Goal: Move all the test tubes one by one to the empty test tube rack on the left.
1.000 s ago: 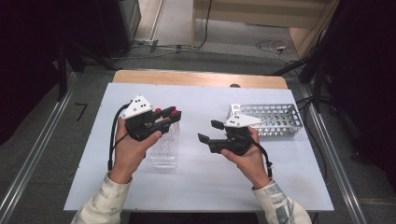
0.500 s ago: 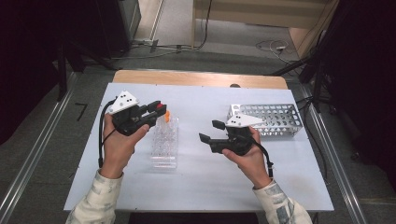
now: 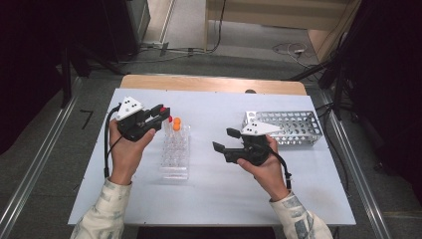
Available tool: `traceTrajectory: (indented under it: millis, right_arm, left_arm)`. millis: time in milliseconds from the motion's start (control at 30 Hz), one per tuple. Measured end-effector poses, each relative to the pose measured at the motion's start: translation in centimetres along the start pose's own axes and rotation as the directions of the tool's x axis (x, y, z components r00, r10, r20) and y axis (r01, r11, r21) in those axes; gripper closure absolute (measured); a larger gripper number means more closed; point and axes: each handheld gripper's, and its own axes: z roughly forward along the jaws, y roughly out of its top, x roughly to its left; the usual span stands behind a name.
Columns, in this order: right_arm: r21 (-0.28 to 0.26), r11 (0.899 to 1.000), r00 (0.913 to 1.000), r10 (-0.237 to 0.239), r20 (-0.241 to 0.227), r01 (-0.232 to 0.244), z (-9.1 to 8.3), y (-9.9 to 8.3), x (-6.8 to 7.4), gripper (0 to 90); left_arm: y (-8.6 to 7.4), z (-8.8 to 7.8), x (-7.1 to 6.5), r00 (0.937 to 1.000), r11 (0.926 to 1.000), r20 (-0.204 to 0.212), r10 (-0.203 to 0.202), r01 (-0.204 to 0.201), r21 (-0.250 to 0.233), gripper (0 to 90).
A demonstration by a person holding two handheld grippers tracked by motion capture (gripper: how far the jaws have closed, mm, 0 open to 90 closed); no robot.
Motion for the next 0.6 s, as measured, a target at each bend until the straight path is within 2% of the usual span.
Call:
traceTrajectory:
  millis: [133,267,600]
  right_arm:
    - [0.0,1.0,1.0,-0.001,-0.001,0.001,0.0,0.0,0.0,28.8]
    - [-0.001,1.0,1.0,0.0,0.001,0.0,-0.1,0.0,0.0,28.8]
    - [-0.007,1.0,1.0,-0.001,0.0,0.001,-0.2,0.0,-0.1,28.8]
  left_arm:
    - [-0.7,0.2,-0.1,0.9997,0.9998,-0.023,0.004,-0.004,-0.021,70.9]
    - [-1.4,0.4,-0.2,0.9991,0.9999,-0.04,0.014,-0.014,-0.01,70.8]
    - [-3.1,1.3,-0.6,0.9979,0.9976,-0.054,0.036,-0.033,0.06,70.7]
